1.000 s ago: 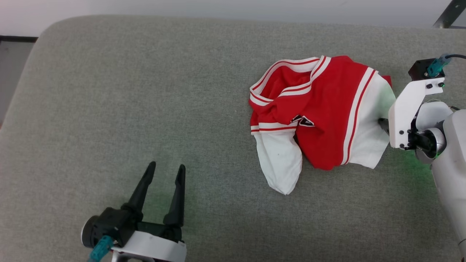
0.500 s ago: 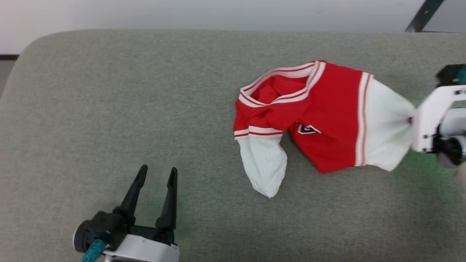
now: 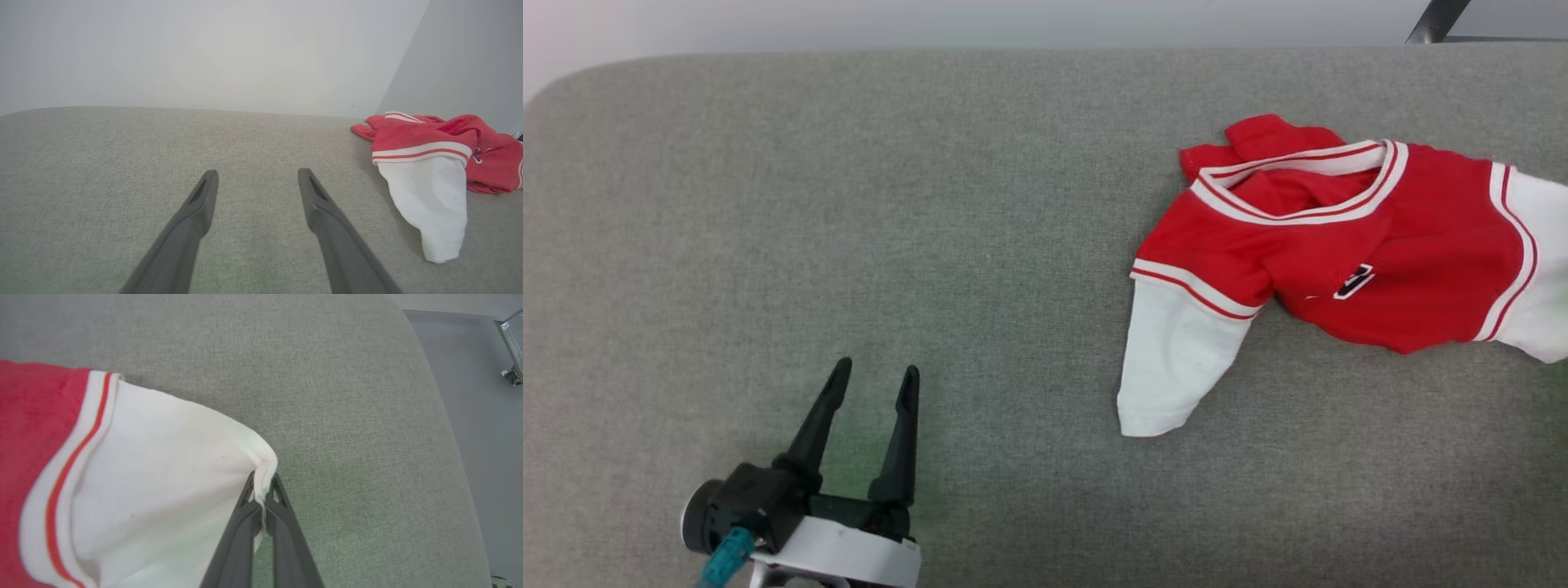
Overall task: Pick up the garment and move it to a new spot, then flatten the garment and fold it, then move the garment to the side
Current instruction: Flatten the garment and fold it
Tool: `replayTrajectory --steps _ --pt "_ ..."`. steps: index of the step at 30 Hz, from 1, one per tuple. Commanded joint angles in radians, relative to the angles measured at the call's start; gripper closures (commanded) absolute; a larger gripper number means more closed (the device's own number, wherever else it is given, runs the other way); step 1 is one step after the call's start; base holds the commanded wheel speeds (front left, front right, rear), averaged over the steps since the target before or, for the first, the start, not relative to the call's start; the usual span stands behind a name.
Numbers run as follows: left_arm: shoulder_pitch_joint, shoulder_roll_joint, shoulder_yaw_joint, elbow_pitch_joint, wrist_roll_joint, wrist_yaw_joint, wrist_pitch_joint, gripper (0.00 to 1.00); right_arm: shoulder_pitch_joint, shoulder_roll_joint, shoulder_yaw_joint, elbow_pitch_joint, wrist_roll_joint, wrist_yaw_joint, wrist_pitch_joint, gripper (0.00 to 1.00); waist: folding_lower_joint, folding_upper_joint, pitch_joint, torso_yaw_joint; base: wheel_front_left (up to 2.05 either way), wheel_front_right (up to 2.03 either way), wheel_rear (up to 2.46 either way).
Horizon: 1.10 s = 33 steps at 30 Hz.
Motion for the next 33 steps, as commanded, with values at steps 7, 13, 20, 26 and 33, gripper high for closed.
replayTrajectory --steps 7,13,20,26,33 --pt "-0.022 0.011 -0.017 0.022 -0.013 -0.004 0.000 0.00 0.032 0.057 -0.105 0.044 -0.117 -0.002 -0.074 0.89 0.0001 0.0000 0.009 0.017 0.00 0.00 0.00" --pt "-0.016 0.024 -0.005 0.028 -0.034 -0.004 0.000 0.00 0.021 0.090 -0.166 0.070 -0.190 -0.001 -0.137 0.00 0.0001 0.0000 -0.013 0.008 0.00 0.00 0.00" --pt "-0.035 0.065 -0.041 0.048 -0.072 -0.004 0.000 0.00 0.056 0.136 -0.116 0.036 -0.161 -0.001 -0.271 0.00 0.0001 0.0000 -0.072 -0.013 0.00 0.00 0.00" --pt "-0.122 0.171 -0.125 0.086 -0.115 -0.004 0.030 0.00 0.183 0.170 0.081 -0.107 -0.019 -0.001 -0.427 0.00 0.0001 0.0000 -0.153 -0.045 0.00 0.00 0.00" --pt "-0.274 0.244 -0.168 0.123 -0.236 -0.003 0.193 0.00 0.361 0.228 0.232 -0.325 0.107 -0.001 -0.523 0.00 0.0001 0.0000 -0.197 -0.092 0.00 0.00 0.00"
